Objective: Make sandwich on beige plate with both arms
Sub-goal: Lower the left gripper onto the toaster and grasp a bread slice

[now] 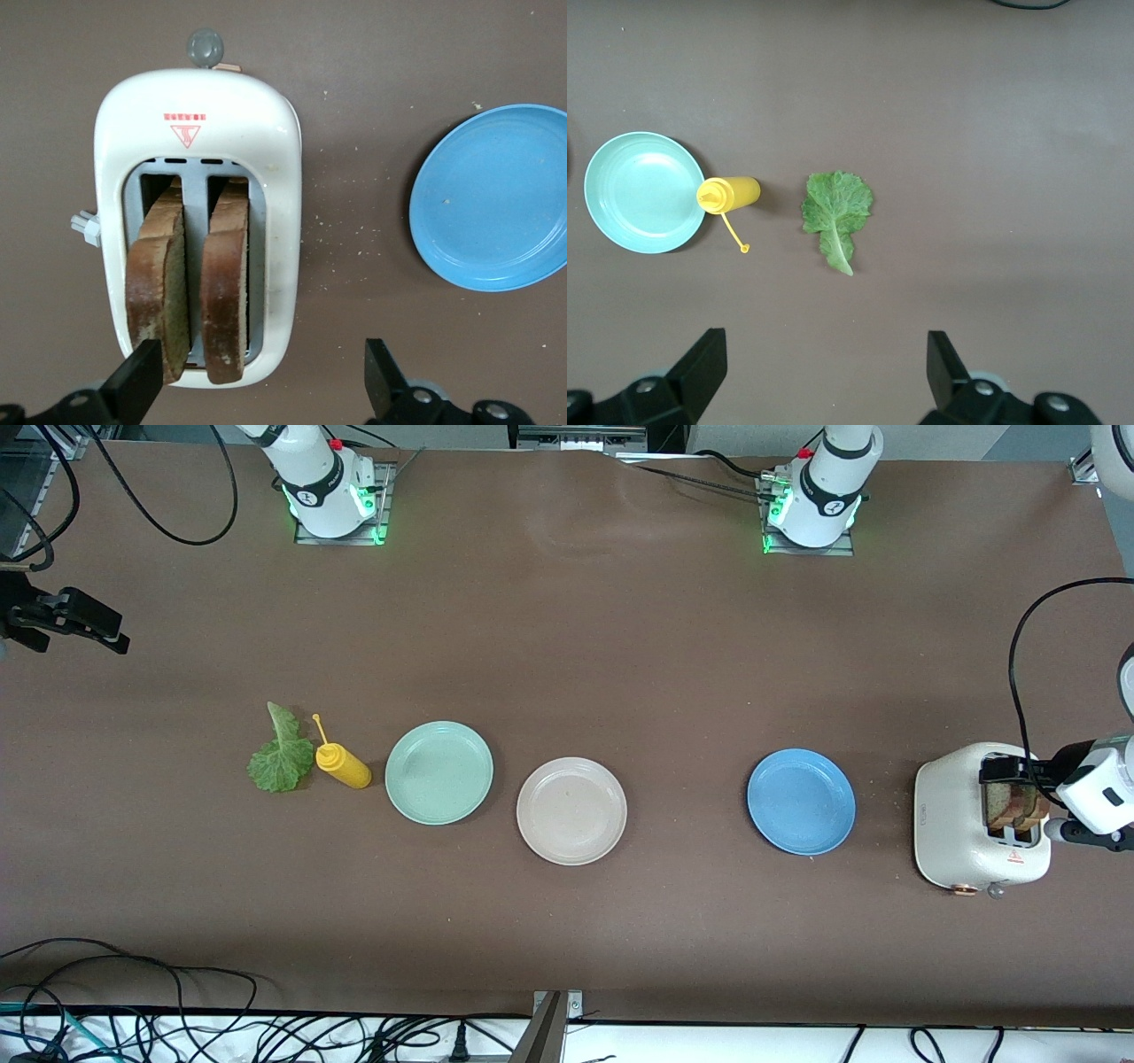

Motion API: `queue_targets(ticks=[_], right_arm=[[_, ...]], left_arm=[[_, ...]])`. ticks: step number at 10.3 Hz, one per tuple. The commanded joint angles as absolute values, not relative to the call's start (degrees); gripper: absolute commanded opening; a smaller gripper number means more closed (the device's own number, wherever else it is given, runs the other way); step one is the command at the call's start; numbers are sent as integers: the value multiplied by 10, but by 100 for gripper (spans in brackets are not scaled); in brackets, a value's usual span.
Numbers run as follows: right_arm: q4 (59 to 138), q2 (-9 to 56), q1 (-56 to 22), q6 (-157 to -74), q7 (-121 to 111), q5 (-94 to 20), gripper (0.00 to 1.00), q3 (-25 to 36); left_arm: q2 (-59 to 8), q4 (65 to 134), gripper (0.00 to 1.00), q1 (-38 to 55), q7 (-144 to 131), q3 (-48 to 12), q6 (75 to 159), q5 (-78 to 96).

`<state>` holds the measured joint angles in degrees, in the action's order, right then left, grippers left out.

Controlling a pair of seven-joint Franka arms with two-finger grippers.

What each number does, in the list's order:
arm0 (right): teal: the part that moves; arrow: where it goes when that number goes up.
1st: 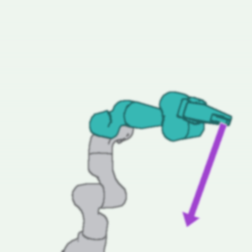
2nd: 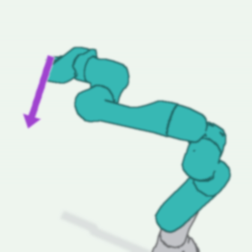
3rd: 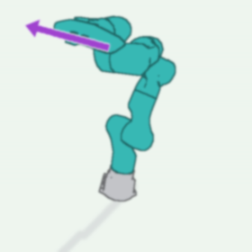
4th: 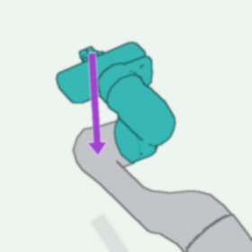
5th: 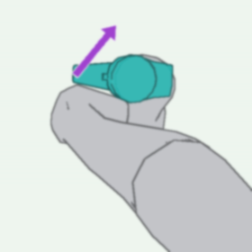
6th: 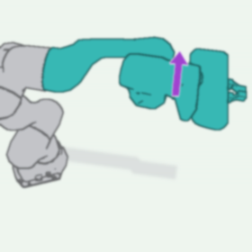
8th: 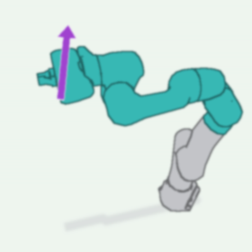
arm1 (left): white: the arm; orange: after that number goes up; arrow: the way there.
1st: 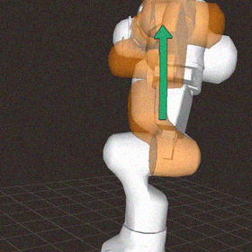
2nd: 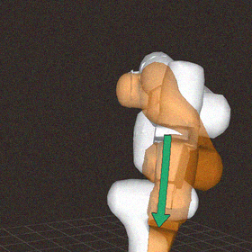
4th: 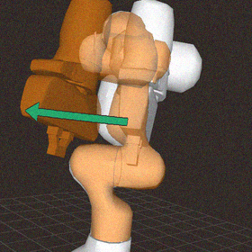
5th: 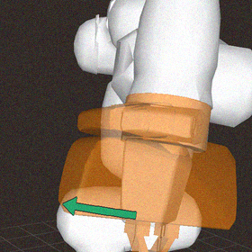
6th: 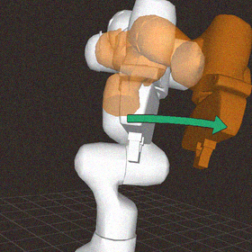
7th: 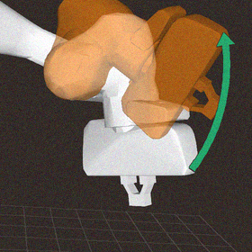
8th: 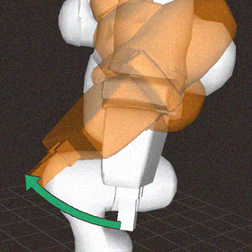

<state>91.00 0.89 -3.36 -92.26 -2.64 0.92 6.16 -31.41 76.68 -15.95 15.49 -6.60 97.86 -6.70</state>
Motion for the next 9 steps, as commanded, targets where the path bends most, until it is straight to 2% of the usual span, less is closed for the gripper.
queue_targets(ticks=[1,7,8,9], right_arm=[[903,6,-35,-912,-25,18,100,62],[903,6,-35,-912,-26,18,100,62],[903,6,-35,-912,-26,18,100,62],[903,6,-35,-912,-25,17,100,62]], left_arm=[[-330,758,100,-164,172,-71,976,-76],[-353,755,95,-164,174,-71,977,-78],[-354,755,83,-164,174,-71,977,-78],[-354,755,64,-164,174,-71,977,-78]])
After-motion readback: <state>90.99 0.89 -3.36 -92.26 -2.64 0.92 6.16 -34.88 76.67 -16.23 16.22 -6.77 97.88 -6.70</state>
